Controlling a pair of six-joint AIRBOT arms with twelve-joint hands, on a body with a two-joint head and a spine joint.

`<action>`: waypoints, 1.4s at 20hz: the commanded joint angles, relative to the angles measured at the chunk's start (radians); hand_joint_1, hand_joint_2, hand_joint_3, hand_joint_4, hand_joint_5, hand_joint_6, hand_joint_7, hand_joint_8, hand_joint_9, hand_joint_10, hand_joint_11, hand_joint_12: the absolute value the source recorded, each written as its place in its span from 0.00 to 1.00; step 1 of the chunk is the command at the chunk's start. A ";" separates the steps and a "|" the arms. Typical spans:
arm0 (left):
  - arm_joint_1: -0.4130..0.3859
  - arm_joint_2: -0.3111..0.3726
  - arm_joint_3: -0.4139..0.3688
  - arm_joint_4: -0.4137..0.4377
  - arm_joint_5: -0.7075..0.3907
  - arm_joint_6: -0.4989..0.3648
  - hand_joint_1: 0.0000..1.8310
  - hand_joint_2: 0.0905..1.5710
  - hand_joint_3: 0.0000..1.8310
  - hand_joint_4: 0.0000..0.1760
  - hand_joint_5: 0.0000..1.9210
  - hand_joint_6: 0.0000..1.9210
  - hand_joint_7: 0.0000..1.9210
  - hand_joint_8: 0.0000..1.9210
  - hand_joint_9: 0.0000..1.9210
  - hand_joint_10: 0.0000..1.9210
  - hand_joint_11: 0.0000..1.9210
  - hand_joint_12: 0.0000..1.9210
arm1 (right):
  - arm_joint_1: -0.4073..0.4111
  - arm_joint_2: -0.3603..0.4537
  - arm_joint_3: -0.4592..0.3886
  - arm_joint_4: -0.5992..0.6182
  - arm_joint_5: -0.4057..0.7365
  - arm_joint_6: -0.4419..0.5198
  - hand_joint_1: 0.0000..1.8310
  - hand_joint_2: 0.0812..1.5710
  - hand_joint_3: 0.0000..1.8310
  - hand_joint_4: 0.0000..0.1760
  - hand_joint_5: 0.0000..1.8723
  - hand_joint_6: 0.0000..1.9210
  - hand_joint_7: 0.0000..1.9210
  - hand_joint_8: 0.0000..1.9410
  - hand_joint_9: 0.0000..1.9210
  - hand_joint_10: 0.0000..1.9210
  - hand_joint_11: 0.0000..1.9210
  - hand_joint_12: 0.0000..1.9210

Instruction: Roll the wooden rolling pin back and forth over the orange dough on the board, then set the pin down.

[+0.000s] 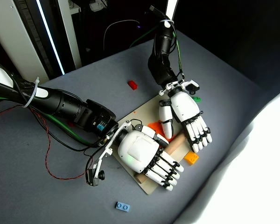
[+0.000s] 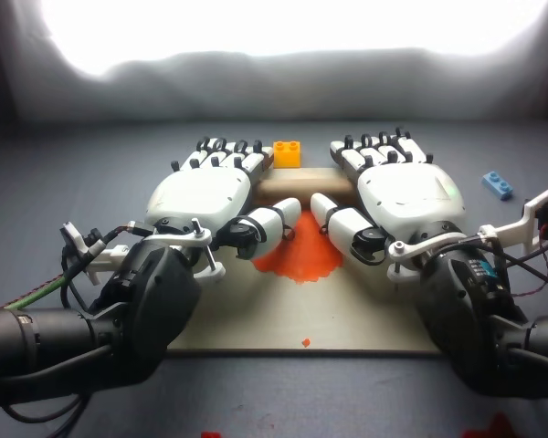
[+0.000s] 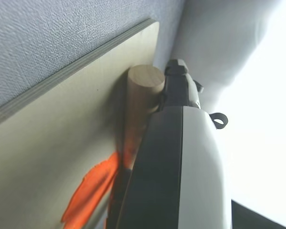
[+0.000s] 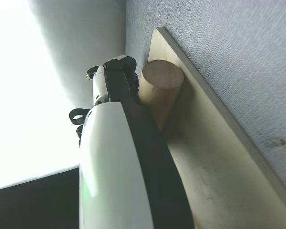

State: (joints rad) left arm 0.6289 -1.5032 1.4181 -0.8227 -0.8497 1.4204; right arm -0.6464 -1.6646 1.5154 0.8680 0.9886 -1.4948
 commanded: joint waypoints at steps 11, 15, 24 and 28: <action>0.023 0.021 -0.027 0.054 -0.095 0.007 0.00 0.93 0.00 0.00 0.08 0.00 0.10 0.01 0.06 0.00 0.01 0.01 | 0.005 0.003 0.007 -0.030 0.116 -0.005 0.00 0.93 0.00 0.00 0.15 0.00 0.15 0.00 0.13 0.00 0.00 0.27; 0.027 0.021 -0.034 0.055 -0.098 0.013 0.00 0.93 0.00 0.00 0.08 0.00 0.09 0.00 0.05 0.00 0.01 0.01 | -0.002 0.004 -0.007 -0.030 0.134 -0.018 0.00 0.93 0.00 0.00 0.14 0.00 0.15 0.00 0.13 0.00 0.00 0.28; 0.036 0.038 -0.065 0.055 -0.098 0.021 0.00 0.93 0.00 0.00 0.08 0.00 0.10 0.00 0.05 0.00 0.00 0.02 | -0.013 0.017 -0.036 -0.031 0.185 -0.052 0.00 0.93 0.00 0.00 0.13 0.00 0.13 0.00 0.12 0.00 0.00 0.25; 0.041 0.050 -0.081 0.055 -0.098 0.027 0.00 0.93 0.00 0.00 0.08 0.00 0.09 0.00 0.05 0.00 0.00 0.04 | -0.020 0.037 -0.080 -0.031 0.187 -0.063 0.00 0.93 0.00 0.00 0.12 0.00 0.14 0.00 0.12 0.00 0.00 0.24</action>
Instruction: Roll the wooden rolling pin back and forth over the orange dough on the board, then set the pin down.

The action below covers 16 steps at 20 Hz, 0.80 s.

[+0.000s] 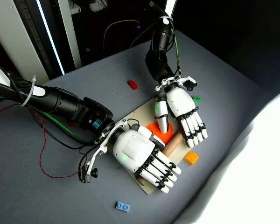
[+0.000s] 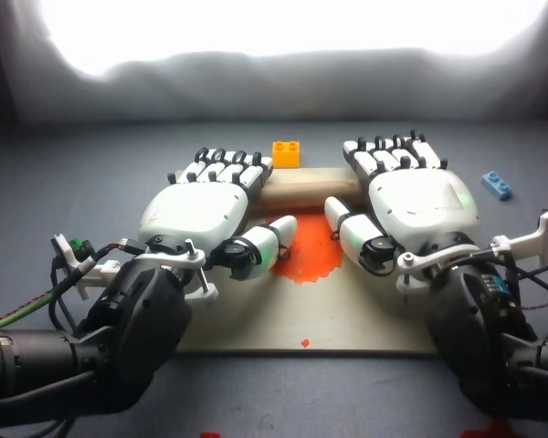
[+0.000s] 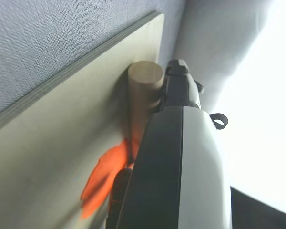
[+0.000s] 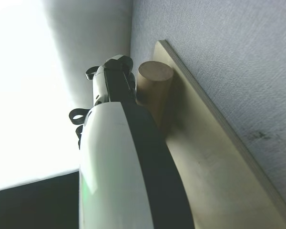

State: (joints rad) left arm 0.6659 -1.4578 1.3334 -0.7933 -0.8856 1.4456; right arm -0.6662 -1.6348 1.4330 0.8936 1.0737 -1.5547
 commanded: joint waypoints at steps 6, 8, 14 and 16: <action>0.008 0.025 -0.020 0.028 -0.062 0.009 0.00 0.93 0.00 0.00 0.10 0.00 0.12 0.00 0.07 0.00 0.00 0.12 | -0.015 0.025 -0.035 -0.056 0.105 -0.008 0.00 0.93 0.00 0.00 0.14 0.01 0.15 0.00 0.13 0.00 0.00 0.26; 0.007 0.032 -0.029 0.028 -0.062 0.012 0.00 0.93 0.00 0.00 0.09 0.00 0.10 0.00 0.06 0.00 0.00 0.08 | -0.021 0.030 -0.046 -0.056 0.105 -0.008 0.00 0.93 0.00 0.00 0.15 0.01 0.16 0.00 0.13 0.00 0.00 0.28; 0.004 0.057 -0.064 0.028 -0.062 0.029 0.00 0.93 0.00 0.00 0.09 0.00 0.09 0.00 0.05 0.00 0.00 0.09 | -0.031 0.041 -0.087 -0.056 0.105 -0.011 0.00 0.93 0.00 0.00 0.13 0.00 0.14 0.00 0.12 0.00 0.00 0.24; 0.004 0.062 -0.072 0.031 -0.062 0.032 0.00 0.94 0.00 0.00 0.08 0.00 0.09 0.00 0.05 0.00 0.00 0.09 | -0.032 0.044 -0.099 -0.056 0.106 -0.016 0.00 0.93 0.00 0.00 0.13 0.00 0.14 0.00 0.12 0.00 0.00 0.24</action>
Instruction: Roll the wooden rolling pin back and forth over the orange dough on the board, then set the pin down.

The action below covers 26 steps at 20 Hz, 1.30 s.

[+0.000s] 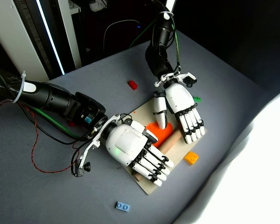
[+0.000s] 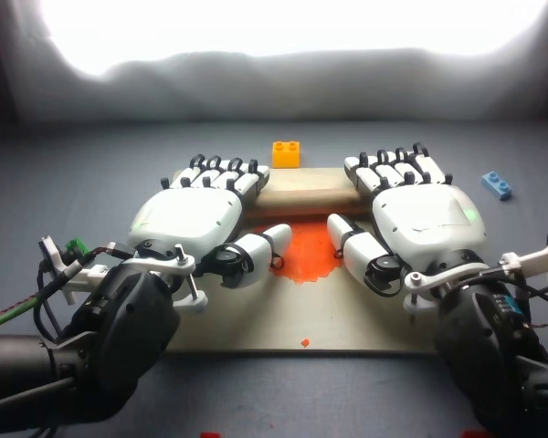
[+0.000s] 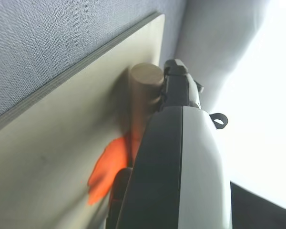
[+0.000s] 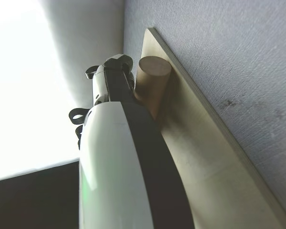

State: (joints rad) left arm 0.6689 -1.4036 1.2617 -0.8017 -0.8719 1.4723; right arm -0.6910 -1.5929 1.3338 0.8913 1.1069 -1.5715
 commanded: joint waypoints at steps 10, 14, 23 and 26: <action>0.033 0.030 -0.052 0.053 -0.099 0.003 0.00 0.94 0.00 0.00 0.08 0.00 0.09 0.00 0.05 0.00 0.00 0.02 | -0.019 0.022 -0.048 -0.054 0.090 -0.022 0.00 0.93 0.00 0.00 0.14 0.00 0.15 0.00 0.13 0.00 0.00 0.27; 0.044 0.040 -0.069 0.055 -0.107 0.003 0.00 0.94 0.00 0.00 0.07 0.00 0.08 0.00 0.04 0.00 0.00 0.00 | -0.020 0.035 -0.075 -0.054 0.097 -0.029 0.00 0.93 0.00 0.00 0.13 0.00 0.14 0.00 0.13 0.00 0.00 0.25; 0.060 0.068 -0.110 0.070 -0.111 0.005 0.00 0.94 0.00 0.00 0.07 0.00 0.08 0.00 0.04 0.00 0.01 0.00 | -0.040 0.046 -0.138 -0.054 0.150 -0.084 0.00 0.93 0.00 0.00 0.13 0.00 0.13 0.00 0.11 0.00 0.00 0.25; 0.061 0.076 -0.119 0.079 -0.111 0.005 0.00 0.94 0.00 0.00 0.08 0.00 0.09 0.00 0.04 0.00 0.01 0.01 | -0.043 0.046 -0.150 -0.054 0.170 -0.100 0.00 0.92 0.00 0.00 0.12 0.00 0.13 0.00 0.11 0.00 0.00 0.22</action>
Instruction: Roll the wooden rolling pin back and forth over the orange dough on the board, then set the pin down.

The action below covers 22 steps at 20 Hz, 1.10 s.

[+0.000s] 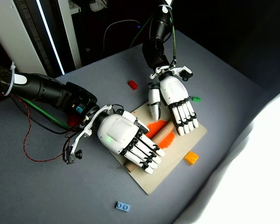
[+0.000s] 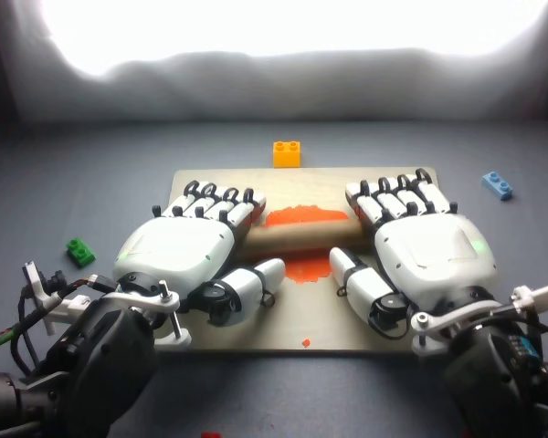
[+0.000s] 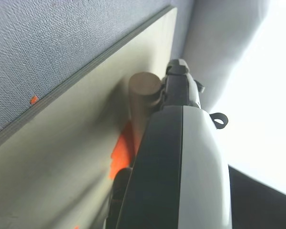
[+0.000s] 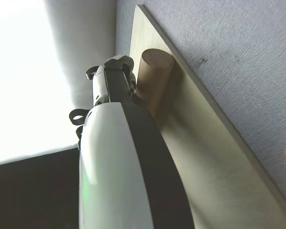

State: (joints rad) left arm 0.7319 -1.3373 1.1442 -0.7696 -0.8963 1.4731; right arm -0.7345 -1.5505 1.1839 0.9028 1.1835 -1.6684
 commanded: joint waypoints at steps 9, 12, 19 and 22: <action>0.009 0.030 -0.032 0.069 -0.094 -0.005 0.00 0.94 0.00 0.00 0.08 0.00 0.08 0.00 0.04 0.00 0.00 0.01 | -0.011 0.004 -0.021 -0.065 0.128 -0.042 0.00 0.92 0.00 0.00 0.13 0.00 0.13 0.00 0.11 0.00 0.00 0.23; 0.014 0.042 -0.050 0.069 -0.104 -0.005 0.00 0.94 0.00 0.00 0.07 0.00 0.08 0.00 0.04 0.00 0.00 0.01 | -0.013 0.004 -0.031 -0.065 0.148 -0.056 0.00 0.92 0.00 0.00 0.13 0.00 0.14 0.00 0.12 0.00 0.00 0.25; 0.021 0.063 -0.084 0.087 -0.117 -0.013 0.00 0.94 0.00 0.00 0.08 0.01 0.08 0.00 0.04 0.00 0.01 0.01 | -0.012 0.012 -0.063 -0.065 0.177 -0.079 0.00 0.92 0.00 0.00 0.14 0.00 0.14 0.00 0.12 0.00 0.00 0.25; 0.022 0.069 -0.092 0.091 -0.118 -0.013 0.00 0.94 0.00 0.00 0.08 0.01 0.08 0.00 0.04 0.00 0.01 0.01 | -0.011 0.017 -0.077 -0.065 0.186 -0.087 0.00 0.92 0.00 0.00 0.14 0.00 0.14 0.00 0.13 0.00 0.00 0.26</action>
State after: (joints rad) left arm 0.7574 -1.2778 1.0519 -0.7273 -0.9127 1.4635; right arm -0.7475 -1.5414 1.1061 0.9131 1.2690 -1.7527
